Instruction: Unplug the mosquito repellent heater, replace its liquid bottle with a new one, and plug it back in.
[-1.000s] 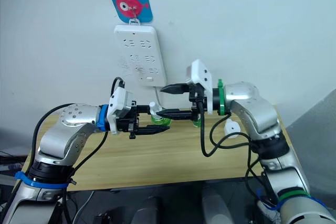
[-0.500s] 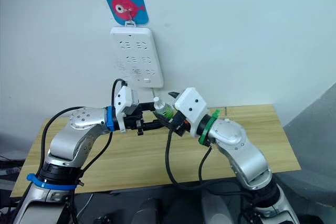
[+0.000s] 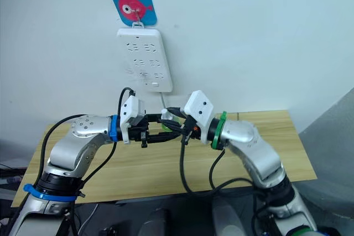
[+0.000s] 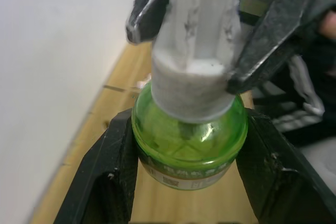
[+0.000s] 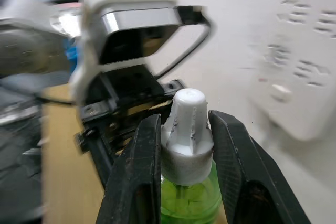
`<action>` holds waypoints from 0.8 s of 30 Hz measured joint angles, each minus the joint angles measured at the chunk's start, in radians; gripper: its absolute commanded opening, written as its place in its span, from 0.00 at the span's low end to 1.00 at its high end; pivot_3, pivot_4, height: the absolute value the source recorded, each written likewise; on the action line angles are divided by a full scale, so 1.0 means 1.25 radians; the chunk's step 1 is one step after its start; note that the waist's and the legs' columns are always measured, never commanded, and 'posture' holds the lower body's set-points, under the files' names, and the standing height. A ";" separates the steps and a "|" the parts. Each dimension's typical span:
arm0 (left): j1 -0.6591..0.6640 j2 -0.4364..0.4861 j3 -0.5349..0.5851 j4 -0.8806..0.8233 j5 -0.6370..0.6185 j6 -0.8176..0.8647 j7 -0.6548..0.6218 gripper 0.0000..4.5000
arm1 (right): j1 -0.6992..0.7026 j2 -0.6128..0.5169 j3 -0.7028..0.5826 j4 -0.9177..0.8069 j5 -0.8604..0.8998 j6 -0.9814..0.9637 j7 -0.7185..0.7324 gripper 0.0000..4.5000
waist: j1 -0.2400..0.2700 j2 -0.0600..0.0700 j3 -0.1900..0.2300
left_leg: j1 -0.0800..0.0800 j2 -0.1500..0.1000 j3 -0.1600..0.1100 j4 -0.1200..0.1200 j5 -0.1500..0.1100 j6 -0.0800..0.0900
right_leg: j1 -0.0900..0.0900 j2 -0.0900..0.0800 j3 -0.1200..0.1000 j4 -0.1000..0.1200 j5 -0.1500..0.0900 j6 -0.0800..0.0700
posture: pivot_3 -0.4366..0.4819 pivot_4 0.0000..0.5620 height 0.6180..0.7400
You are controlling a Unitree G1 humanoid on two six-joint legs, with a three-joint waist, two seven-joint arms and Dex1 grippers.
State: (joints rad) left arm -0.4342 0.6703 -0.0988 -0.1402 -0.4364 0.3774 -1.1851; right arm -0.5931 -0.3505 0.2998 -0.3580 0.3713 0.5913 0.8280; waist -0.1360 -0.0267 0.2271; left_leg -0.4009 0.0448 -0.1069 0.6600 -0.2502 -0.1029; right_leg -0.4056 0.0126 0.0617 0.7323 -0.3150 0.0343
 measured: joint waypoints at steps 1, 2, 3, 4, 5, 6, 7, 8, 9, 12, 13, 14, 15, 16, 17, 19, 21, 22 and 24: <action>0.000 0.017 0.001 -0.010 -0.015 0.007 -0.024 0.50 | -0.039 -0.013 0.000 0.046 0.022 -0.014 0.075 0.22 | 0.000 0.000 0.000 | 0.000 0.000 0.000 0.000 0.000 0.000 | 0.000 0.000 0.000 0.000 0.000 0.000 | 0.37 0.32 0.88; 0.001 0.028 0.000 -0.019 -0.027 0.011 -0.044 0.50 | -0.072 -0.028 0.003 0.079 0.041 -0.024 0.138 0.22 | 0.000 0.001 0.000 | 0.000 0.000 0.000 0.000 0.000 0.000 | 0.000 0.000 0.000 0.000 0.000 0.000 | 0.39 0.32 0.88; 0.001 0.035 0.000 -0.029 -0.036 0.017 -0.059 0.50 | -0.101 -0.039 0.008 0.106 0.053 -0.029 0.190 0.22 | 0.000 0.001 0.001 | 0.000 0.000 0.000 -0.001 0.000 0.000 | 0.000 0.000 0.000 0.000 0.000 0.000 | 0.39 0.32 0.88; 0.001 0.042 -0.001 -0.039 -0.046 0.024 -0.074 0.50 | -0.130 -0.048 0.013 0.133 0.067 -0.030 0.239 0.22 | 0.000 0.001 0.001 | 0.000 0.001 -0.001 -0.001 0.000 0.000 | 0.000 0.001 -0.001 -0.001 0.000 0.000 | 0.39 0.32 0.88; 0.000 0.045 -0.002 -0.046 -0.051 0.027 -0.082 0.50 | -0.147 -0.054 0.016 0.148 0.075 -0.029 0.271 0.22 | 0.001 0.001 0.001 | 0.000 0.001 -0.001 -0.001 0.000 0.000 | 0.000 0.000 -0.001 -0.001 0.000 0.000 | 0.39 0.32 0.88; 0.000 0.045 -0.003 -0.051 -0.056 0.029 -0.089 0.50 | -0.158 -0.058 0.016 0.158 0.082 -0.027 0.295 0.22 | 0.002 0.001 0.001 | 0.000 0.001 -0.001 -0.001 0.000 0.000 | 0.000 0.000 -0.001 -0.001 0.000 0.000 | 0.39 0.32 0.88; 0.000 0.045 -0.005 -0.052 -0.058 0.031 -0.090 0.50 | -0.162 -0.060 0.016 0.163 0.085 -0.026 0.303 0.22 | 0.003 0.001 0.001 | 0.000 0.001 -0.001 -0.001 0.000 0.000 | 0.000 0.000 -0.001 -0.001 0.000 0.000 | 0.39 0.31 0.88; 0.000 0.045 -0.005 -0.052 -0.059 0.034 -0.090 0.50 | -0.162 -0.059 0.016 0.165 0.086 -0.026 0.303 0.22 | 0.004 0.001 0.001 | 0.000 0.001 -0.001 -0.001 0.000 0.000 | 0.000 0.000 0.000 -0.001 0.000 0.000 | 0.38 0.32 0.88; 0.000 0.045 -0.005 -0.052 -0.059 0.037 -0.089 0.50 | -0.161 -0.059 0.016 0.166 0.087 -0.026 0.299 0.22 | 0.005 0.001 0.001 | 0.000 0.000 0.000 -0.001 0.000 0.000 | 0.000 0.000 0.000 -0.001 0.000 0.000 | 0.38 0.32 0.88; -0.001 0.043 -0.002 -0.047 -0.059 0.042 -0.071 0.50 | -0.154 -0.062 0.004 0.160 0.093 -0.015 0.281 0.46 | 0.007 0.001 0.001 | 0.000 0.000 0.000 0.000 0.000 0.000 | 0.000 0.000 0.000 -0.001 0.000 0.000 | 0.37 0.32 0.88; 0.000 0.042 0.003 -0.039 -0.056 0.042 -0.061 0.50 | -0.142 -0.073 -0.011 0.148 0.097 -0.007 0.270 0.55 | 0.008 0.001 0.001 | 0.000 0.000 0.000 0.000 0.000 0.000 | 0.000 0.000 0.000 -0.001 0.000 0.000 | 0.36 0.32 0.88; 0.002 0.042 0.009 -0.033 -0.055 0.042 -0.051 0.50 | -0.130 -0.085 -0.026 0.139 0.098 0.001 0.258 0.62 | 0.011 0.001 0.001 | 0.000 0.000 0.000 0.000 0.000 0.000 | 0.000 0.000 0.000 -0.001 0.000 0.000 | 0.36 0.32 0.88; 0.004 0.039 0.013 -0.030 -0.052 0.041 -0.040 0.50 | -0.117 -0.093 -0.047 0.121 0.098 0.014 0.234 0.71 | 0.013 0.001 0.001 | 0.000 0.000 0.000 0.000 0.000 0.000 | 0.000 0.000 0.000 -0.001 0.000 0.000 | 0.36 0.32 0.88; 0.006 0.036 0.014 -0.030 -0.050 0.039 -0.034 0.50 | -0.106 -0.094 -0.064 0.106 0.099 0.023 0.214 0.79 | 0.016 0.001 0.001 | 0.000 0.000 0.000 0.000 0.000 0.000 | 0.000 0.000 0.000 -0.001 0.000 0.000 | 0.36 0.32 0.88; 0.007 0.027 0.015 -0.028 -0.045 0.037 -0.021 0.50 | -0.086 -0.095 -0.086 0.073 0.100 0.038 0.178 0.87 | 0.018 0.001 0.001 | 0.000 0.000 0.000 -0.001 0.000 0.000 | 0.000 0.000 0.000 -0.001 0.000 0.000 | 0.35 0.32 0.88; 0.008 0.000 0.016 -0.021 -0.034 0.021 0.011 0.50 | -0.025 -0.090 -0.127 -0.012 0.106 0.067 0.098 0.87 | 0.020 0.001 0.001 | -0.001 0.001 0.000 -0.001 0.000 0.000 | 0.000 0.000 0.000 -0.002 0.000 0.000 | 0.35 0.33 0.88; 0.008 -0.020 0.018 -0.009 -0.019 0.006 0.041 0.50 | 0.023 -0.069 -0.138 -0.077 0.104 0.087 0.022 0.87 | 0.020 0.001 0.001 | 0.000 0.000 0.000 -0.001 0.000 0.000 | 0.000 0.000 0.000 -0.001 0.000 0.000 | 0.34 0.33 0.88; 0.007 -0.030 0.020 -0.006 -0.014 0.000 0.055 0.50 | 0.046 -0.048 -0.142 -0.105 0.096 0.093 -0.024 0.87 | 0.019 0.001 0.001 | 0.000 0.001 0.000 0.000 0.000 0.000 | 0.000 0.000 0.001 -0.001 0.000 0.000 | 0.33 0.33 0.88; 0.006 -0.050 0.020 -0.006 -0.008 -0.013 0.076 0.50 | 0.093 0.003 -0.129 -0.159 0.050 0.093 -0.136 0.87 | 0.017 0.001 0.001 | 0.000 0.001 0.001 -0.001 0.000 0.000 | 0.000 0.001 0.002 -0.001 0.000 0.000 | 0.33 0.33 0.88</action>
State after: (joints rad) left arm -0.4270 0.6083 -0.0732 -0.1478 -0.4459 0.3609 -1.0895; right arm -0.4768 -0.3463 0.1381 -0.5568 0.4342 0.7075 0.6577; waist -0.1146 -0.0258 0.2278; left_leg -0.4005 0.0458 -0.1061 0.6593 -0.2505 -0.1025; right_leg -0.4055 0.0134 0.0636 0.7311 -0.3151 0.0343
